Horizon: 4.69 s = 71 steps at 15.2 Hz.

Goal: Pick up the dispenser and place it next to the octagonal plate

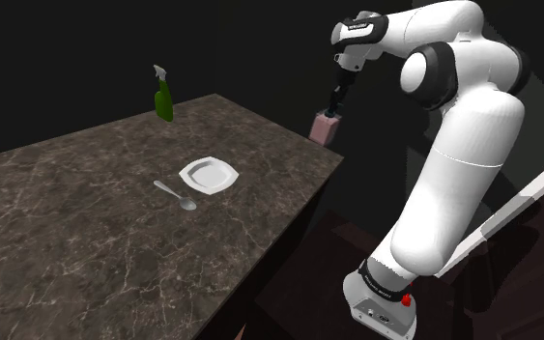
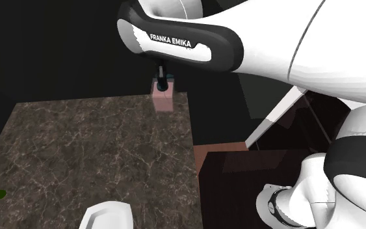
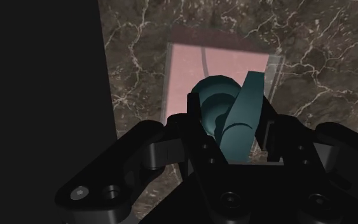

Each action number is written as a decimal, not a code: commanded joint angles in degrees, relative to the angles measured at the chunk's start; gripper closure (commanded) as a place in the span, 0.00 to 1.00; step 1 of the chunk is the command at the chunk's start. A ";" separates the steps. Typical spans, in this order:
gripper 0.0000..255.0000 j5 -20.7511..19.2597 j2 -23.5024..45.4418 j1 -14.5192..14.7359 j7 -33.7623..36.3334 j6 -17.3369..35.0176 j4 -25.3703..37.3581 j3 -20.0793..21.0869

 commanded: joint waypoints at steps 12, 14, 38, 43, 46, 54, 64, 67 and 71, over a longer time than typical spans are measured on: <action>1.00 0.06 0.44 -1.00 0.35 -10.23 10.60 -0.39; 1.00 0.27 0.78 -1.30 0.30 -11.90 12.54 -0.44; 1.00 -5.72 -8.44 8.68 14.94 -20.29 14.64 3.90; 1.00 -8.42 -13.22 13.32 23.49 -19.08 9.87 8.12; 1.00 -9.22 -15.01 15.55 28.29 -18.63 8.02 10.72; 1.00 -9.76 -17.07 19.81 37.84 -16.38 4.12 16.00; 1.00 -10.58 -19.04 19.81 38.27 -8.32 -5.73 16.25; 1.00 -10.71 -19.33 19.77 38.31 -5.97 -8.34 16.24; 1.00 -10.81 -19.51 19.72 38.29 -2.88 -11.60 16.19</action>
